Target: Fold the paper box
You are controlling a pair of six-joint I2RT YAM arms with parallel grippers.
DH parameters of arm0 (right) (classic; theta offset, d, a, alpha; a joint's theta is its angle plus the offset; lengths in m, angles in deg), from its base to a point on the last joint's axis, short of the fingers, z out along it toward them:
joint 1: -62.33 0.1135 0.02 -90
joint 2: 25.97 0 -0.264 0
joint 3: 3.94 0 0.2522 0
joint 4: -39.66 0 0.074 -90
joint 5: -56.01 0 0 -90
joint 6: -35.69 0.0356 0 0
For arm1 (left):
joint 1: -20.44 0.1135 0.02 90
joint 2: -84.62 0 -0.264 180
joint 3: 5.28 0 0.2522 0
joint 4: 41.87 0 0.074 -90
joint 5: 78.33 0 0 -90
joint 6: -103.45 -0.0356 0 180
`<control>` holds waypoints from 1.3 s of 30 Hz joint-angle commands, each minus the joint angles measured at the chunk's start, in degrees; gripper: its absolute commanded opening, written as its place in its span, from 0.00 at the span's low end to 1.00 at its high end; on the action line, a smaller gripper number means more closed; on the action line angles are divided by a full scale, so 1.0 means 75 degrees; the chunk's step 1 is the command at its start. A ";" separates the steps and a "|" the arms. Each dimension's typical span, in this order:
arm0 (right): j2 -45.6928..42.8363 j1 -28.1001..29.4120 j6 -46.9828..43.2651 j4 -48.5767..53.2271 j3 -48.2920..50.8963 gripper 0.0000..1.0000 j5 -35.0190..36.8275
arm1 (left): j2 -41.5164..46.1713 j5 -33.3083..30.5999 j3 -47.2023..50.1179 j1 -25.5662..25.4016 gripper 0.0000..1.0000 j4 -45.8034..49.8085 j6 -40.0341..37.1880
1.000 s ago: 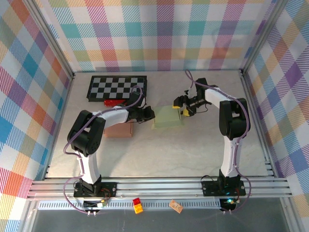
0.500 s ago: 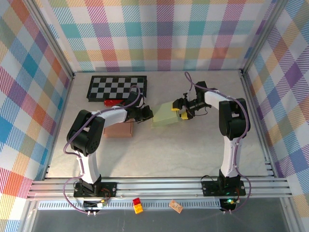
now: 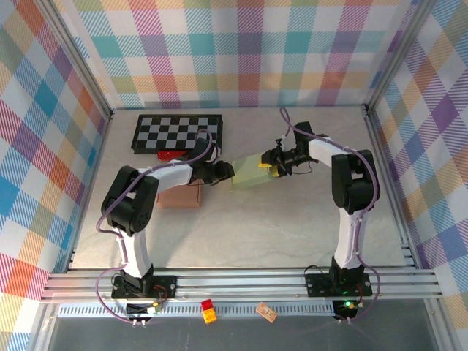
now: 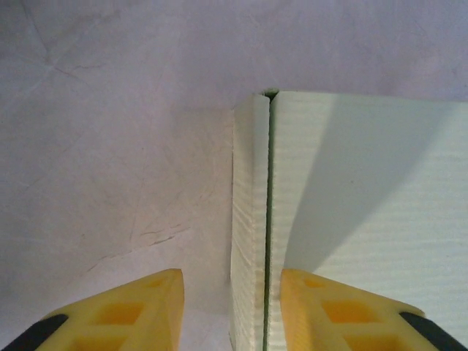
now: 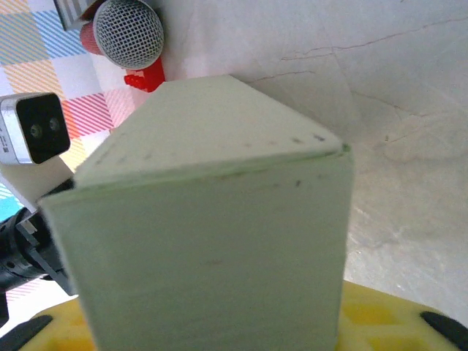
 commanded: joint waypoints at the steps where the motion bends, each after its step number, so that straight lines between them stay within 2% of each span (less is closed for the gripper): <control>1: -0.0347 0.0031 0.0434 -0.0103 0.0056 0.43 -0.0299 | 0.0905 -0.0383 -0.0115 0.0083 0.42 -0.0024 -0.0311; 8: -0.0549 -0.0200 0.1832 -0.0210 0.0213 0.36 -0.0739 | 0.2023 -0.0692 0.0351 0.0088 0.45 -0.0346 -0.1715; 12: -0.0764 -0.0392 0.3119 -0.0191 0.0518 0.33 -0.1053 | 0.2768 -0.0257 0.0800 0.0033 0.44 -0.0894 -0.2377; 14: -0.0865 -0.0453 0.3515 0.0056 0.0584 0.30 -0.1125 | 0.3144 0.0085 0.0893 -0.0148 0.44 -0.0964 -0.3256; 16: -0.0925 -0.0492 0.3724 0.0532 0.0532 0.28 -0.1151 | 0.3417 0.0410 0.0826 -0.0445 0.44 -0.0540 -0.4702; 19: -0.0906 -0.0545 0.3796 0.1366 0.0374 0.28 -0.1299 | 0.3441 0.0732 0.0372 -0.0929 0.47 0.0882 -0.6687; 22: -0.0945 -0.0598 0.3531 0.2105 0.0206 0.28 -0.1267 | 0.3298 0.0402 -0.0036 -0.1404 0.51 0.2123 -0.8114; 26: -0.1013 -0.0692 0.3443 0.2539 0.0216 0.27 -0.1310 | 0.2984 -0.0233 -0.0380 -0.1660 0.59 0.2632 -0.8879; 32: -0.1010 -0.0713 0.3244 0.2960 0.0135 0.27 -0.1352 | 0.2371 -0.0838 -0.0794 -0.2088 0.61 0.2883 -0.9657; 39: -0.1110 -0.0710 0.3396 0.2868 0.0250 0.26 -0.1428 | 0.1826 -0.1589 -0.0846 -0.2342 0.67 0.2801 -0.9848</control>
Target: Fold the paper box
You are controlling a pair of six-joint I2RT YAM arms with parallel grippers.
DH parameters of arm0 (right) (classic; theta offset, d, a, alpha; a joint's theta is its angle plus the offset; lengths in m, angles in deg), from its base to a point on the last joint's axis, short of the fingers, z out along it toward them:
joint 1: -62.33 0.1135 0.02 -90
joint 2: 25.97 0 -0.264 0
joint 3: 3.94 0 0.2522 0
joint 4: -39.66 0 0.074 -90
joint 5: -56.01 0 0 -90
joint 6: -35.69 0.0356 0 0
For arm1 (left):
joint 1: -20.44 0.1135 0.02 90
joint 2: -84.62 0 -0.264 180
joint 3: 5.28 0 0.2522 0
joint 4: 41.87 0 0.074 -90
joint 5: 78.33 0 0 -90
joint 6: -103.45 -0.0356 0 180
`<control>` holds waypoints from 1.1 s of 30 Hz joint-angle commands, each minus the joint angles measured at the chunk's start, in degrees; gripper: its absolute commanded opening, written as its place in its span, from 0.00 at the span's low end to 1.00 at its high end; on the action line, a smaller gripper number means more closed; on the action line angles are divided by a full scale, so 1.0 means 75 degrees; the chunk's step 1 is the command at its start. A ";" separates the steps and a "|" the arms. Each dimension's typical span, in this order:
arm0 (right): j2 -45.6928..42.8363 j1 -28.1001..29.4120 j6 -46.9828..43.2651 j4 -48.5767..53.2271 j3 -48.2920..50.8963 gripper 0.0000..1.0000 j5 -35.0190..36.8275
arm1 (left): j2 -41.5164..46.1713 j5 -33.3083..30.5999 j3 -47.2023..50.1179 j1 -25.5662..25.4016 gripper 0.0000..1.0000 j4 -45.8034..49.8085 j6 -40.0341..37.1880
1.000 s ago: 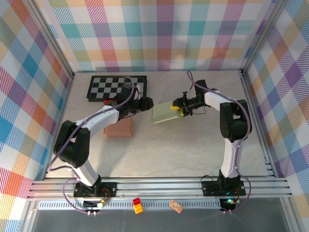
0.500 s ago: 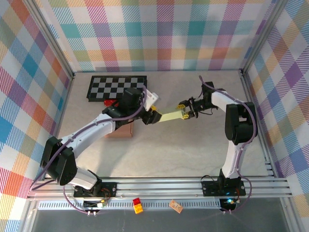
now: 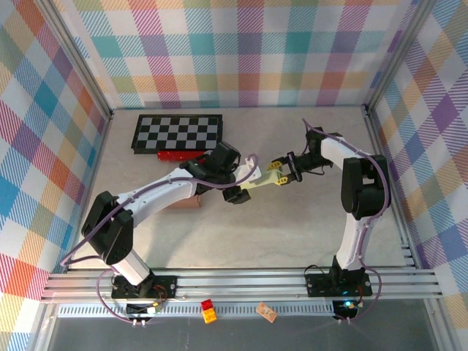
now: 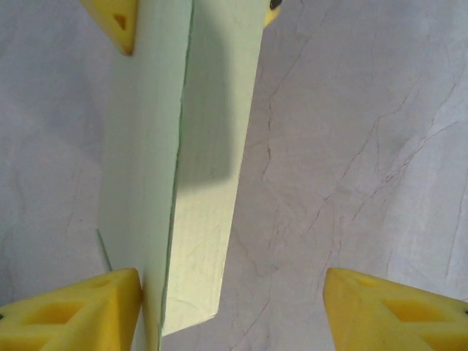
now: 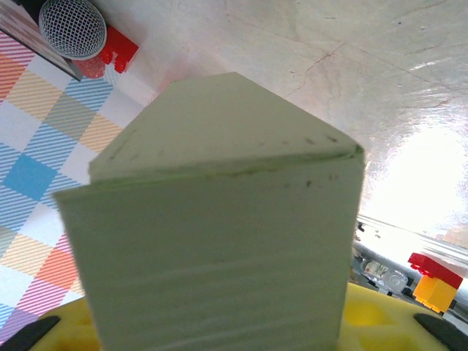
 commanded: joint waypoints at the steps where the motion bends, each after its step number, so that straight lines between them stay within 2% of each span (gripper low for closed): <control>1: -0.0398 -0.0041 0.0021 0.0215 -0.0087 0.25 -0.0390 | -0.0185 -0.0639 -0.0190 -0.0090 0.67 0.0108 -0.0329; 6: -0.0487 -0.0043 0.0103 0.0294 0.0054 0.24 -0.0451 | -0.0365 -0.1428 -0.0157 -0.0161 0.67 -0.0368 -0.0192; 10: -0.0509 -0.0029 0.0155 0.0300 0.0177 0.23 -0.0432 | -0.0305 -0.1670 -0.0021 -0.0258 0.67 -0.0745 -0.0165; 22: -0.0662 -0.0008 0.0827 0.0074 0.0709 0.22 -0.0731 | -0.0568 -0.1748 0.0069 -0.0321 0.64 -0.0991 -0.0109; 28: -0.0651 0.0150 0.1095 0.0085 0.1222 0.21 -0.0975 | -0.0530 -0.1442 0.0045 -0.0336 0.59 -0.0736 -0.0078; 33: -0.0733 0.0165 0.1463 -0.0171 0.1821 0.19 -0.1151 | -0.0379 -0.1057 0.0036 -0.0341 0.60 -0.0144 -0.0309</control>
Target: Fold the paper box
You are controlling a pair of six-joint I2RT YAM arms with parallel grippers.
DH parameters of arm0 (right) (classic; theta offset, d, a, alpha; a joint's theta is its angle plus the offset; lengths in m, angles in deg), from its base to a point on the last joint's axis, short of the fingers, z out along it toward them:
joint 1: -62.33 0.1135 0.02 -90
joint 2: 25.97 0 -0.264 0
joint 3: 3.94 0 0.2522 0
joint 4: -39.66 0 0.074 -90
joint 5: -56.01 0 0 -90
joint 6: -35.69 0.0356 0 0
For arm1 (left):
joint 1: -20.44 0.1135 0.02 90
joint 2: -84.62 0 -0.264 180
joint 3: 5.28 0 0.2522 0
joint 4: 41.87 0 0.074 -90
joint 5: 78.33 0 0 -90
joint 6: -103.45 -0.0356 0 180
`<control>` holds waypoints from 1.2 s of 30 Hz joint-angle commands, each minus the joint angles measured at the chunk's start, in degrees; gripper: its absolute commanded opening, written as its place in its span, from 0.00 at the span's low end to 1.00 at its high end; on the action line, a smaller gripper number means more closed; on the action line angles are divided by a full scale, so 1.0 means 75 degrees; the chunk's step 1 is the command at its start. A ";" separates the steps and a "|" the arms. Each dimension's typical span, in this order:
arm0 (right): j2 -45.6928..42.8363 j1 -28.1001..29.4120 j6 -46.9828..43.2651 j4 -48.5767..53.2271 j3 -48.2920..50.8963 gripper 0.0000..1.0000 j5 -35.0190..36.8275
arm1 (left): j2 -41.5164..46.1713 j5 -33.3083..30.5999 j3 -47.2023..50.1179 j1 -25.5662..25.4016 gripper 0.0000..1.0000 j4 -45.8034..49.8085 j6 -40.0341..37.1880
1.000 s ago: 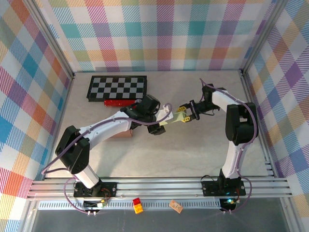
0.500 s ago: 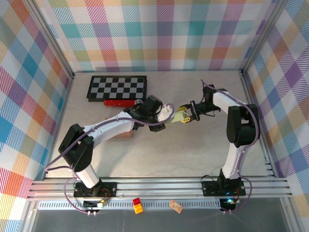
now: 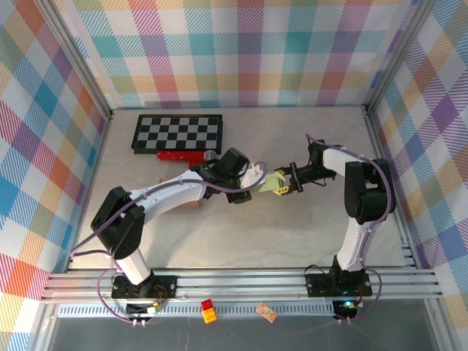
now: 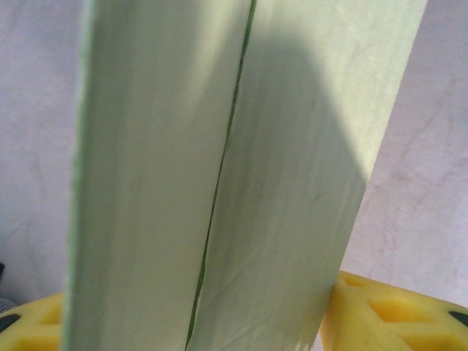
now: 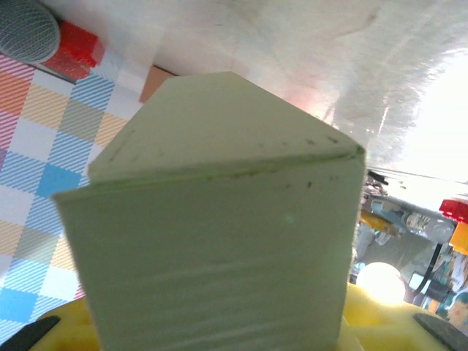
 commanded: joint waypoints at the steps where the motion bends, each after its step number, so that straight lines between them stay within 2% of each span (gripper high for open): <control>1: -0.0262 0.0165 0.0290 0.0356 0.0291 0.19 -0.0373 | 0.0162 0.0233 0.0051 -0.0009 0.61 0.0213 -0.0239; 5: -0.0116 0.0176 0.0355 0.0391 0.0472 0.19 -0.0362 | 0.0169 0.0770 0.0078 -0.0004 0.64 0.0571 -0.0367; 11: 0.0101 0.0177 0.0302 0.0434 0.0494 0.21 -0.0327 | -0.0266 0.0491 -0.0062 -0.0016 0.65 0.0560 -0.0356; 18: 0.0196 0.0165 0.0356 0.0355 0.0641 0.29 -0.0169 | -0.0596 0.0583 -0.0343 -0.0014 0.62 0.0551 -0.0333; 23: 0.0092 0.0131 0.0524 0.0279 0.0661 0.39 -0.0041 | -0.0748 0.0505 -0.0509 -0.0021 0.58 0.0604 -0.0309; 31: -0.0261 -0.0214 -0.0015 0.1169 0.0080 0.66 0.0801 | -0.0887 0.0698 -0.0742 -0.0020 0.56 0.0882 -0.0266; 36: -0.0605 -0.0359 -0.0329 0.1745 -0.0319 0.68 0.1568 | -0.1032 0.0883 -0.0915 -0.0016 0.54 0.1003 -0.0086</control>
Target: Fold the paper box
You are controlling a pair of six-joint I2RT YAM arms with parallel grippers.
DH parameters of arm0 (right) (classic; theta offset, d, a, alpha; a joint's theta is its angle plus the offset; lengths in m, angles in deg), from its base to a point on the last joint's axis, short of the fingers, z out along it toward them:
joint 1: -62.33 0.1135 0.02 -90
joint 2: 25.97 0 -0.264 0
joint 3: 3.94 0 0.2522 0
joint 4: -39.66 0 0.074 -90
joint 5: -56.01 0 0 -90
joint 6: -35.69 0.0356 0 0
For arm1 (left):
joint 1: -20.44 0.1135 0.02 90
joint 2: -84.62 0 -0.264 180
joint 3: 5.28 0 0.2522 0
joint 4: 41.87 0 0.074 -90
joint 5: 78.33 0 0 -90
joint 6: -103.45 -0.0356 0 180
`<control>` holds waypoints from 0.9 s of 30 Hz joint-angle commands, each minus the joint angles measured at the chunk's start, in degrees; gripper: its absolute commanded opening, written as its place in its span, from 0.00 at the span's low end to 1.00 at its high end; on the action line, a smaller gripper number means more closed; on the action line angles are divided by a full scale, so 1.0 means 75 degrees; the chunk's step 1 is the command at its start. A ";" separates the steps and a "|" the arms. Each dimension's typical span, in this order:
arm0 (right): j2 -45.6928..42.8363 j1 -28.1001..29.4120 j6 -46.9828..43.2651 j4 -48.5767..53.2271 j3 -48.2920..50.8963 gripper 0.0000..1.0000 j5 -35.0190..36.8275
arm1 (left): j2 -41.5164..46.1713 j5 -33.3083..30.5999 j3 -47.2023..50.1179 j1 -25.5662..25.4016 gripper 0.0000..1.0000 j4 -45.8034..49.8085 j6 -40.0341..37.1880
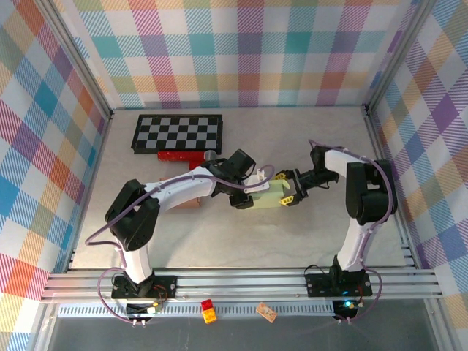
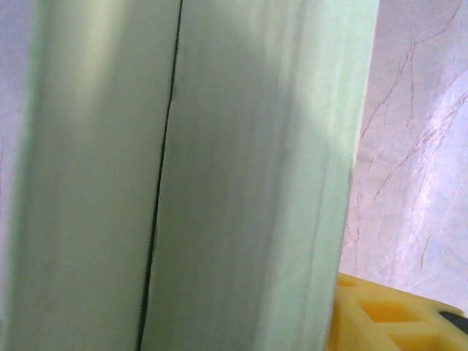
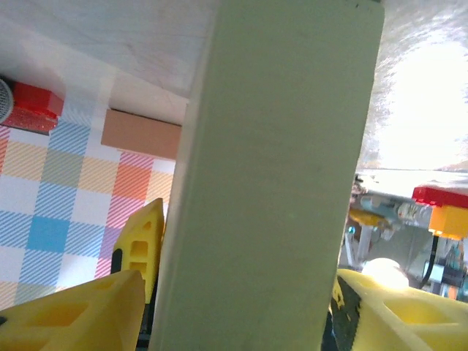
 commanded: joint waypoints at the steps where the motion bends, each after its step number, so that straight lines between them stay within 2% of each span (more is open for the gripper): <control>1: -0.0526 -0.0123 -0.0369 0.0837 -0.0357 0.69 0.0751 | -0.0128 0.0262 -0.0263 -0.0005 0.54 0.0203 0.0154; 6: -0.1190 -0.0277 -0.0289 0.0921 -0.0396 0.70 0.1417 | -0.0119 0.0252 -0.0252 -0.0008 0.54 0.0195 0.0282; 10: -0.2288 -0.0505 -0.0421 0.0603 -0.0585 0.69 0.2719 | -0.0084 0.0218 -0.0264 -0.0015 0.54 0.0207 0.0308; 11: -0.2626 -0.0521 -0.0622 0.0385 -0.0634 0.66 0.3126 | -0.0084 0.0217 -0.0272 -0.0015 0.54 0.0207 0.0320; 14: -0.3542 -0.0411 -0.1834 -0.0430 -0.0517 0.52 0.4046 | -0.0083 0.0204 -0.0284 -0.0015 0.54 0.0196 0.0380; 19: -0.4706 0.0144 -0.4643 -0.1308 0.0443 0.41 0.5480 | -0.0119 0.0234 -0.0298 -0.0014 0.54 0.0150 0.0532; 21: -0.4867 0.0289 -0.5678 -0.1417 0.0643 0.40 0.5696 | -0.0108 0.0241 -0.0319 -0.0008 0.54 0.0144 0.0557; 24: -0.4720 0.0422 -0.6938 -0.1285 0.0571 0.41 0.5417 | -0.0106 0.0237 -0.0340 -0.0010 0.54 0.0160 0.0512; 27: -0.4235 0.0874 -0.7780 -0.0763 0.0115 0.47 0.5827 | -0.0142 0.0218 -0.0410 -0.0007 0.54 0.0237 0.0475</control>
